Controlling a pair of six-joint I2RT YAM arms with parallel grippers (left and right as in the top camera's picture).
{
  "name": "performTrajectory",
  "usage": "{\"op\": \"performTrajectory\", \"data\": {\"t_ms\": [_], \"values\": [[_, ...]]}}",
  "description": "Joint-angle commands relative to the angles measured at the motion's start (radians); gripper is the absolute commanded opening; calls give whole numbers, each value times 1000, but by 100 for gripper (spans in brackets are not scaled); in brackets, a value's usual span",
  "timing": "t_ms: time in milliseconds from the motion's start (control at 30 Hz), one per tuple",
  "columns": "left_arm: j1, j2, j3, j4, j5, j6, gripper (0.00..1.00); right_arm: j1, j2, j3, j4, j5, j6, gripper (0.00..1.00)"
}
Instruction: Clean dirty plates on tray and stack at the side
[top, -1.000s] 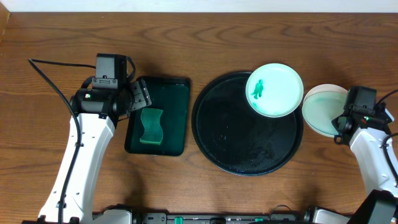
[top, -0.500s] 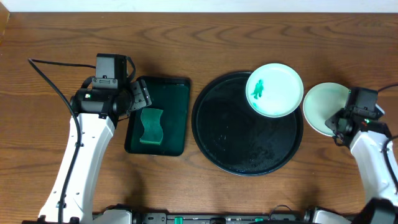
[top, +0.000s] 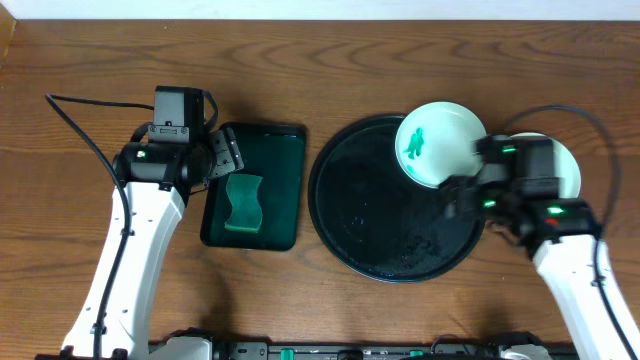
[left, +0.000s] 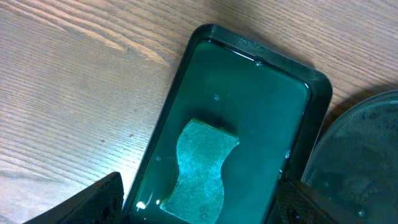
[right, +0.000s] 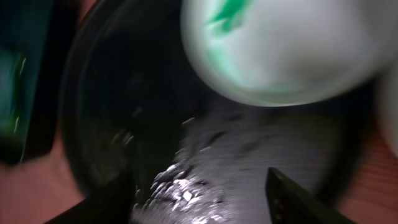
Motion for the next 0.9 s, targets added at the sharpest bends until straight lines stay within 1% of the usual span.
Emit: {"op": "performTrajectory", "data": {"t_ms": [0, 67, 233, 333, 433, 533, 633, 733, 867], "values": [[2, -3, 23, -3, -10, -1, 79, 178, 41, 11, -3, 28, -61, 59], [2, -3, 23, -3, -10, -1, 79, 280, 70, 11, 14, 68, -37, 55], [2, -3, 23, -3, -10, -1, 79, 497, 160, 11, 89, 180, 65, 54], [2, -3, 23, -3, -10, -1, 79, 593, 228, 11, 145, 217, 116, 53], [2, -3, 23, -3, -10, -1, 79, 665, 302, 11, 204, 223, 130, 52], [2, -3, 23, -3, -10, -1, 79, 714, 370, 19, 245, 240, 150, 51], [2, -3, 23, -3, -10, -1, 79, 739, 430, 72, 235, 267, 156, 51], [2, -3, 23, -3, -10, -1, 79, 739, 462, 151, 193, 267, 143, 50], [2, -3, 23, -3, -10, -1, 79, 733, 508, 308, 68, 282, 117, 49]]}}
